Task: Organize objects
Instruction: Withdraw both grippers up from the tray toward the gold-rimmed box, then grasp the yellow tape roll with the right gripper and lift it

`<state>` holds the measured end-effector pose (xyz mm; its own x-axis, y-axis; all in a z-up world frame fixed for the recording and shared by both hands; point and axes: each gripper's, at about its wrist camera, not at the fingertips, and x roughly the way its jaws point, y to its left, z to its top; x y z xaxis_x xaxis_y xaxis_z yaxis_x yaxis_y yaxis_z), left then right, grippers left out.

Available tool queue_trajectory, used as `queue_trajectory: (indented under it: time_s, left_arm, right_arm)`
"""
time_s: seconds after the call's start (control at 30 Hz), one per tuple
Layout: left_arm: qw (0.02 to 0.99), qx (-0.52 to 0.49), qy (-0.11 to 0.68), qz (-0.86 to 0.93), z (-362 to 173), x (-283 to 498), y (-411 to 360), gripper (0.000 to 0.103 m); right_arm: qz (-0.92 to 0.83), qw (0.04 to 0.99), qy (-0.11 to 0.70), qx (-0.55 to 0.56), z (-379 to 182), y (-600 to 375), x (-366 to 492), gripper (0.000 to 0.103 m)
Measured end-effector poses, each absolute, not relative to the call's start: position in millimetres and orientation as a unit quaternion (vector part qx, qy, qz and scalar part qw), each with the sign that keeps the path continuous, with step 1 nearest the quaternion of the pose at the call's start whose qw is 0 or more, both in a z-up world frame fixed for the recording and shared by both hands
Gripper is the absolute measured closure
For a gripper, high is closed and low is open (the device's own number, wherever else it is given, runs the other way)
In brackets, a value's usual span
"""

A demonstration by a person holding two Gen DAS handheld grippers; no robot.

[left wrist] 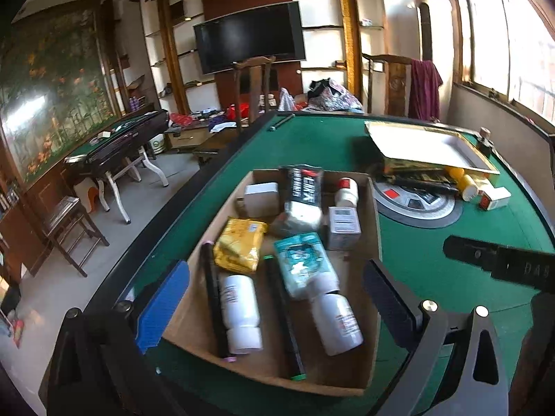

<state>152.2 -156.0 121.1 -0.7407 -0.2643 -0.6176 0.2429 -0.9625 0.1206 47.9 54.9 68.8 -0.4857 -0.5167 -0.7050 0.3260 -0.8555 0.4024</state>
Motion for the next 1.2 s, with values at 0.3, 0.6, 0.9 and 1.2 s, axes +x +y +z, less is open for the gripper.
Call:
queue_trajectory:
  time_s: [0.3, 0.6, 0.9, 1.2]
  left_arm:
    - [0.084, 0.357, -0.01, -0.93, 110, 134, -131, 0.003]
    - [0.04, 0.373, -0.001, -0.927, 98, 123, -115, 0.003]
    - [0.027, 0.383, 0.019, -0.923, 94, 116, -122, 0.003]
    - [0.012, 0.383, 0.046, -0.922, 97, 112, -131, 0.003]
  right_arm:
    - [-0.884, 0.12, -0.165, 0.421, 71, 170, 2, 0.013]
    - [-0.903, 0.023, -0.142, 0.406, 80, 230, -61, 0.013]
    - [-0.881, 0.047, -0.07, 0.466, 59, 168, -122, 0.013]
    - [-0.861, 0.016, -0.01, 0.508, 40, 142, -157, 0.039]
